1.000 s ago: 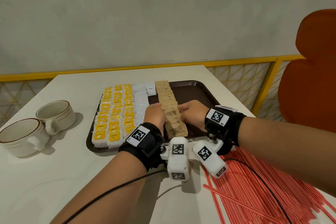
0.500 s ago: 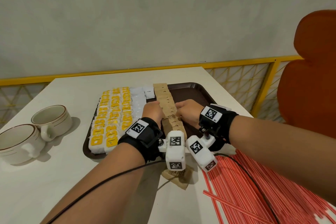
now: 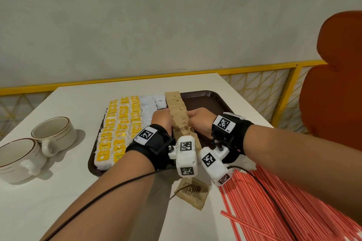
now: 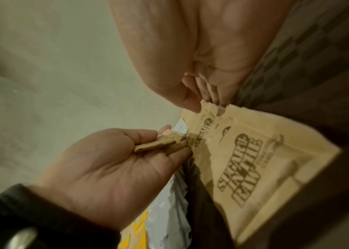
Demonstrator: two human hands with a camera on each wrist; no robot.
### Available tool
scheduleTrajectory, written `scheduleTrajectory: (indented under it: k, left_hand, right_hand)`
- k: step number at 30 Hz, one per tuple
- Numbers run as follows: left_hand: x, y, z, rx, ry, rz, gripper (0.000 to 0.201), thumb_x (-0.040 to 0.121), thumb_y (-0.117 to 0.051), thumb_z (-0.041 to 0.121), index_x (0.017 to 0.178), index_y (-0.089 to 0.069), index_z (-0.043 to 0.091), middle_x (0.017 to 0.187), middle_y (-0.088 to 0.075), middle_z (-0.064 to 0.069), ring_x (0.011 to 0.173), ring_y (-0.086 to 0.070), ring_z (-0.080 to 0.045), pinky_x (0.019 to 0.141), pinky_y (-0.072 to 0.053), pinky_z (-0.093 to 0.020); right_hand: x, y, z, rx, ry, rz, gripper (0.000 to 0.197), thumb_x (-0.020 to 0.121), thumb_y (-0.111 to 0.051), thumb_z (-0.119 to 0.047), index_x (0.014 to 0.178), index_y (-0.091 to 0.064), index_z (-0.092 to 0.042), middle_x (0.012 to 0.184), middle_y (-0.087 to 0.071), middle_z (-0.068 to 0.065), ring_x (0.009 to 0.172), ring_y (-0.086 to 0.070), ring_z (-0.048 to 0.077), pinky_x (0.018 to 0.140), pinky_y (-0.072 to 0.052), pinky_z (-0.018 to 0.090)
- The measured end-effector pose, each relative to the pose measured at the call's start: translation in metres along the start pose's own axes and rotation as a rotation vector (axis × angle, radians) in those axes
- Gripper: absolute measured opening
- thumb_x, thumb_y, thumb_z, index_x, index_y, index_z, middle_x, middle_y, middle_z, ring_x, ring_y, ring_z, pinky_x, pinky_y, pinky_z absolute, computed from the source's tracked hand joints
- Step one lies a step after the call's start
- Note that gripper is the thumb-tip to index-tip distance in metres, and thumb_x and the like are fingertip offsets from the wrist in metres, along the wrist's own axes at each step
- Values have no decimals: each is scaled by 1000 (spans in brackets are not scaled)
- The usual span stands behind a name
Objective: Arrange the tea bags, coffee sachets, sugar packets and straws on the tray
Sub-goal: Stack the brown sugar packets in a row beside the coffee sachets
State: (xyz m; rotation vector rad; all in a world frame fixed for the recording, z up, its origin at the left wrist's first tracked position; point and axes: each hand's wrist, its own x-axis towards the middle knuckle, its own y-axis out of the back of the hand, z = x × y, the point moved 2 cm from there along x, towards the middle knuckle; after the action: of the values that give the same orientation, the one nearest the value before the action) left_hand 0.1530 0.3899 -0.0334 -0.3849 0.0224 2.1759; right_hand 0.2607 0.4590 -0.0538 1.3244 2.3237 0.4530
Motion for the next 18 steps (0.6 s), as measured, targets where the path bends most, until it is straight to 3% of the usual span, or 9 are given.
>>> scheduleTrajectory:
  k: [2, 3, 5, 7, 10, 12, 14, 16, 18]
  left_hand:
    - [-6, 1, 2, -29, 10, 6, 35, 98, -36, 0, 129, -50, -1, 131, -53, -24, 95, -47, -19, 71, -44, -28]
    - [-12, 2, 3, -48, 23, 7, 30, 98, -34, 0, 118, -57, 1, 115, -60, -24, 88, -51, -22, 75, -45, -31]
    - [-28, 5, 3, -71, 52, -11, 34, 98, -30, -1, 81, -59, 5, 79, -58, -16, 71, -53, -24, 75, -46, -35]
    - [-47, 6, 0, -78, 50, -22, 38, 98, -28, 0, 71, -52, 11, 71, -55, -9, 67, -53, -22, 74, -46, -35]
    - [-63, 7, -9, -82, 44, -21, 33, 100, -25, 3, 87, -53, 14, 77, -57, -5, 74, -58, -20, 75, -50, -37]
    - [-67, 8, -14, -73, 41, -19, 33, 100, -24, 3, 93, -55, 12, 80, -58, -5, 79, -59, -22, 78, -50, -39]
    - [-66, 9, -17, -81, 58, -10, 30, 100, -24, 4, 102, -52, 12, 91, -61, -8, 87, -61, -25, 74, -51, -36]
    - [-66, 9, -19, -91, 72, 3, 32, 100, -23, 6, 117, -49, 15, 106, -61, -11, 96, -61, -27, 71, -52, -34]
    - [-64, 9, -19, -84, 75, 9, 35, 100, -23, 7, 124, -47, 15, 113, -61, -13, 99, -62, -28, 77, -54, -37]
  right_hand:
    - [-7, 3, -3, 14, 5, 4, 41, 77, -51, 6, 110, -71, -7, 108, -71, 10, 100, -67, 26, 92, -54, 44]
    - [-15, 5, -7, 26, -4, -1, 39, 77, -49, 8, 105, -72, -5, 104, -72, 11, 100, -67, 27, 93, -53, 45]
    - [-30, 9, -10, 38, -19, -3, 36, 80, -48, 11, 109, -68, 3, 110, -69, 15, 107, -64, 31, 98, -49, 47]
    - [-40, 13, -7, 29, -42, 10, 34, 84, -48, 11, 117, -57, 12, 120, -63, 19, 115, -58, 33, 104, -44, 47]
    - [-55, 13, -2, 45, -52, -25, 36, 85, -46, 12, 120, -52, 16, 124, -61, 15, 120, -55, 31, 107, -42, 44]
    - [-63, 8, 2, 118, -64, -95, 40, 86, -42, 15, 124, -55, 9, 122, -62, 8, 116, -57, 24, 104, -45, 38]
    - [-68, 2, 2, 146, -60, -167, 44, 86, -41, 15, 123, -60, 1, 121, -65, 11, 113, -61, 25, 95, -49, 36]
    - [-68, -1, 0, 56, -54, -173, 40, 84, -47, 9, 122, -60, 2, 120, -64, 20, 113, -60, 34, 95, -50, 43]
    - [-70, 0, -5, -66, -51, -120, 38, 83, -50, 2, 120, -57, 7, 120, -59, 29, 114, -55, 45, 98, -46, 52]
